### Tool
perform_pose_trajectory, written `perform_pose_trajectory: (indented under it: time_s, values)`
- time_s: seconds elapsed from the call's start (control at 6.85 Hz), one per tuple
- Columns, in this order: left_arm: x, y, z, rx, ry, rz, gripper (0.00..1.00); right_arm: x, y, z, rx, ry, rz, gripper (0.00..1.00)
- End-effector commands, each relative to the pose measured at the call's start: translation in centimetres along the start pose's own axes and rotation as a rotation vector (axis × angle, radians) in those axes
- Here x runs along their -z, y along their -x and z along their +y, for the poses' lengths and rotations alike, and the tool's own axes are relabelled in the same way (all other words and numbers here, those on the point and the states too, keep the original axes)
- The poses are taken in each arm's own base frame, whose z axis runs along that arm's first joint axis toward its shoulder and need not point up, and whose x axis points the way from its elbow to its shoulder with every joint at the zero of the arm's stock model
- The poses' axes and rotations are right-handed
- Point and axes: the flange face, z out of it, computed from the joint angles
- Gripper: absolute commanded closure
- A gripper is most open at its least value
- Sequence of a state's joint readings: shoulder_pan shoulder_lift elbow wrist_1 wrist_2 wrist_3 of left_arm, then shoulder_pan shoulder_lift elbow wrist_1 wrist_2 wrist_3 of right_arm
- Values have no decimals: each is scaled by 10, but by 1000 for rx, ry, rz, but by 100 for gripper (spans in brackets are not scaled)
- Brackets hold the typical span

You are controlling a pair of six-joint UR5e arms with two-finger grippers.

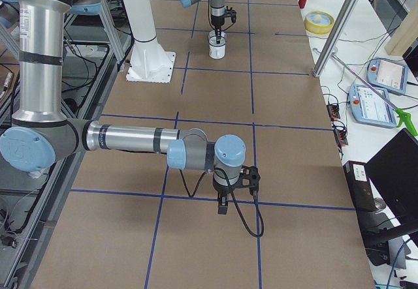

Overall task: Remove funnel from cup
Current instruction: 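Lower the left gripper and close it on the glass funnel, then lift the funnel out of the mug and carry it farther from the robot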

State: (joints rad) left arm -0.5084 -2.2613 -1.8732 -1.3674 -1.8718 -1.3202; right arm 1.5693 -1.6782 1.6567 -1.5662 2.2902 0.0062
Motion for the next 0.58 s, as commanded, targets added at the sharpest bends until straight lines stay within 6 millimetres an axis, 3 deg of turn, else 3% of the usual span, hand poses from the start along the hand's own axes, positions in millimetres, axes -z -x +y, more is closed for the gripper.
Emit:
perform_pose_trajectory:
  time_s: [0.0,0.15,0.29,0.44]
  values:
    - [91,10,-16,15,-70,41,100,0,0,0,0,0,0,0]
    - [136,23,-41,58,-139,81,100,0,0,0,0,0,0,0]
    - [162,35,-50,74,-182,113,100,0,0,0,0,0,0,0]
    - [172,36,-58,173,-246,165,100,0,0,0,0,0,0,0]
